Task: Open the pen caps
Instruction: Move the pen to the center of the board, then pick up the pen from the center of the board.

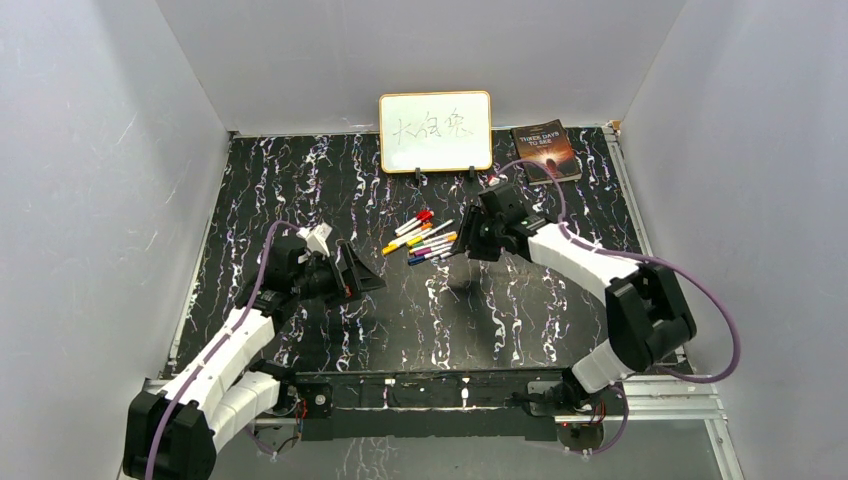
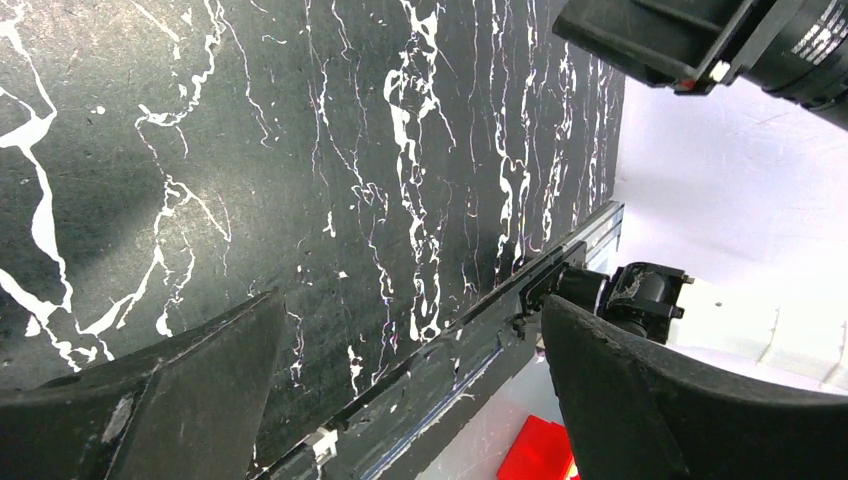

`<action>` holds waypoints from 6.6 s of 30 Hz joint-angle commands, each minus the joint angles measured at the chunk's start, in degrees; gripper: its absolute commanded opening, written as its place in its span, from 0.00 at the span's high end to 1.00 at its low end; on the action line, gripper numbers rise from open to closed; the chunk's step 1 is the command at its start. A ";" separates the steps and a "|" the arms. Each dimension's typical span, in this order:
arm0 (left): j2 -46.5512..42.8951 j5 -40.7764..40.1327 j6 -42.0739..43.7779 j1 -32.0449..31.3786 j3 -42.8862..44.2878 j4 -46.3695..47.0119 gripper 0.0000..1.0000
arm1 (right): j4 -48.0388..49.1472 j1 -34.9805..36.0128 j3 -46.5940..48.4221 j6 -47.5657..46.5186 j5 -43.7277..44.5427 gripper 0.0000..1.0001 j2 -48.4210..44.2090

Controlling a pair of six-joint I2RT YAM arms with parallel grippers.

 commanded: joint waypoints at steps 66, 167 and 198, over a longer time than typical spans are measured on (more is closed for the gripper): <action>-8.18 -5.58 3.19 -0.30 9.29 -24.03 0.02 | -5.21 1.61 20.90 -6.03 13.49 0.45 22.26; 5.96 -9.22 -23.45 -8.75 1.52 19.57 0.19 | -2.59 27.03 12.04 -7.00 2.61 1.00 -1.55; 7.31 -12.13 -21.10 -11.32 2.35 17.57 0.52 | 2.53 27.91 8.45 -5.18 -3.18 1.00 -1.16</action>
